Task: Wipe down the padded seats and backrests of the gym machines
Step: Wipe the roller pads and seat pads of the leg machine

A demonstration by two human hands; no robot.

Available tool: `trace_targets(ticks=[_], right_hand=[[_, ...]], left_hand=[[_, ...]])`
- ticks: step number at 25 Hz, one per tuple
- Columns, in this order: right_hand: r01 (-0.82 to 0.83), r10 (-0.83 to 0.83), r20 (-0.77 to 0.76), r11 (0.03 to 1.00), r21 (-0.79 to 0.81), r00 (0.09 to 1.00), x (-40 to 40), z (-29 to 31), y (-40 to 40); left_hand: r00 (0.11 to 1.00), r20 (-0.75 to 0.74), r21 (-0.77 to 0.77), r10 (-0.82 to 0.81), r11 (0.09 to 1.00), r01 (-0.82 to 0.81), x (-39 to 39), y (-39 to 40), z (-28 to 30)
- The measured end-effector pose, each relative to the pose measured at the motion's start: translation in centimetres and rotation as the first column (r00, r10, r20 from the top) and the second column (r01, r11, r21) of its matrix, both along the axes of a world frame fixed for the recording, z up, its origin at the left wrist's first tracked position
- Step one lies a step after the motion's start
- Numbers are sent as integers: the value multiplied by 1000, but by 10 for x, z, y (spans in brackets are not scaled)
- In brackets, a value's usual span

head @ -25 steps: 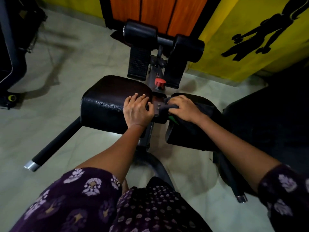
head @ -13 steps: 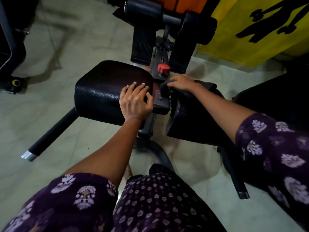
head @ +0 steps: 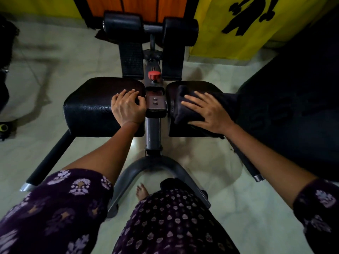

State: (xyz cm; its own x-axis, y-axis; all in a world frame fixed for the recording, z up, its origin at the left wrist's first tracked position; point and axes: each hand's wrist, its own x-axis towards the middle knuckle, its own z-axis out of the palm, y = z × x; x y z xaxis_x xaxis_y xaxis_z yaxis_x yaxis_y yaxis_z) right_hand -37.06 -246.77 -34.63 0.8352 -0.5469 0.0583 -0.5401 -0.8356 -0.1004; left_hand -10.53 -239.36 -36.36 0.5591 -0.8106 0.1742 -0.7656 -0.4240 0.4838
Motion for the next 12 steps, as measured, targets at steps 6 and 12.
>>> trace_targets(ticks=[6,12], right_hand=[[791,-717,401,611,-31,570,15,-41,53],[758,-666,483,652,4,569,98,-76,113]], left_hand=[[999,25,45,-29,999,28,2,-2,7],[984,102,112,-145,985,134,11,0,3]])
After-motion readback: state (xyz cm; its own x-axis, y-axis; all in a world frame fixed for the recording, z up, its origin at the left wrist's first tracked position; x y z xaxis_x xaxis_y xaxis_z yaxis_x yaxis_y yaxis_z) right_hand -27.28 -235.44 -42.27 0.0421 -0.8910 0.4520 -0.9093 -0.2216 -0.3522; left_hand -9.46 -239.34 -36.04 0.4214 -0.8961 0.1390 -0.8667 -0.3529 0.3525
